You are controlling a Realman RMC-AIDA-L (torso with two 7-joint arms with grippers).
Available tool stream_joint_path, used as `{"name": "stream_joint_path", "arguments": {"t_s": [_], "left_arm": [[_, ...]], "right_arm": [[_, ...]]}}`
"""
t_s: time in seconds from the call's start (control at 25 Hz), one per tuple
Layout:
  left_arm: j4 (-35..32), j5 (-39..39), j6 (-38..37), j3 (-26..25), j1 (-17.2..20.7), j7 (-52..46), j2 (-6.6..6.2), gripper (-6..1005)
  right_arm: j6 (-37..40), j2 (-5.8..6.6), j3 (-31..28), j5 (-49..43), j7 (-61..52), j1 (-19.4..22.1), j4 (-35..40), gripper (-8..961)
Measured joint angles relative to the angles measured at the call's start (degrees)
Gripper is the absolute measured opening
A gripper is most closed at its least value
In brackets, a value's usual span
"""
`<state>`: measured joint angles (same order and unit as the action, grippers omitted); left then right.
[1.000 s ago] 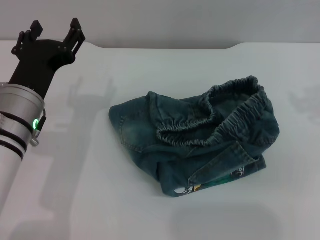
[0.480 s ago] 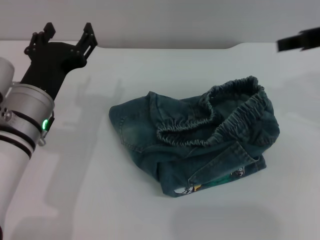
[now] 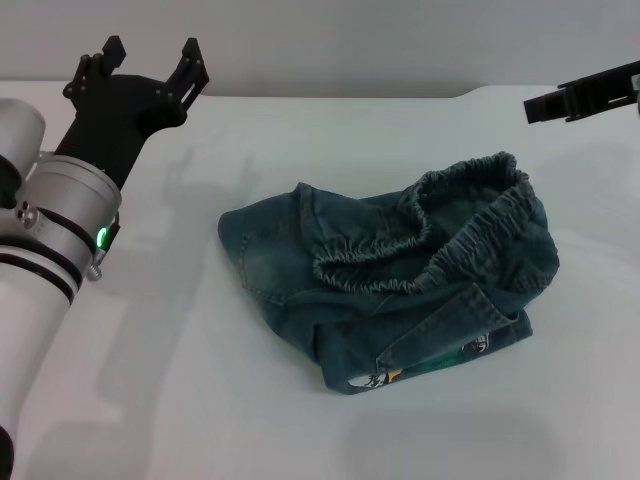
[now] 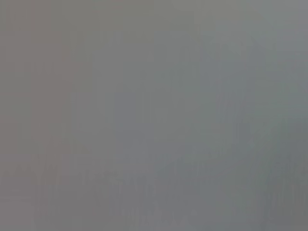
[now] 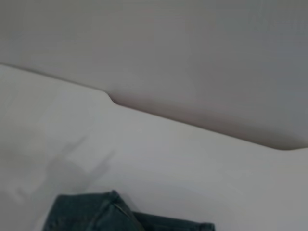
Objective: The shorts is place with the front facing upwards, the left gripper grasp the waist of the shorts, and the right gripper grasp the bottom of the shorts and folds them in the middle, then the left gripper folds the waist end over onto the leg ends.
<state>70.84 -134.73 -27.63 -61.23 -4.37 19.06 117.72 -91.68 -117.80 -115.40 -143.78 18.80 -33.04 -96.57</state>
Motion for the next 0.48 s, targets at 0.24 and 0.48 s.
{"name": "stream_joint_path", "arguments": {"t_s": [0.24, 0.48], "left_arm": [[-0.4, 0.0, 0.1, -0.1, -1.0, -0.1, 0.01, 849], [-0.4, 0.0, 0.1, -0.1, -1.2, -0.2, 0.05, 849]], "right_arm": [[1.4, -0.21, 2.7, -0.5, 0.8, -3.4, 6.2, 230], [1.7, -0.4, 5.5, -0.3, 0.4, -5.0, 6.8, 230]]}}
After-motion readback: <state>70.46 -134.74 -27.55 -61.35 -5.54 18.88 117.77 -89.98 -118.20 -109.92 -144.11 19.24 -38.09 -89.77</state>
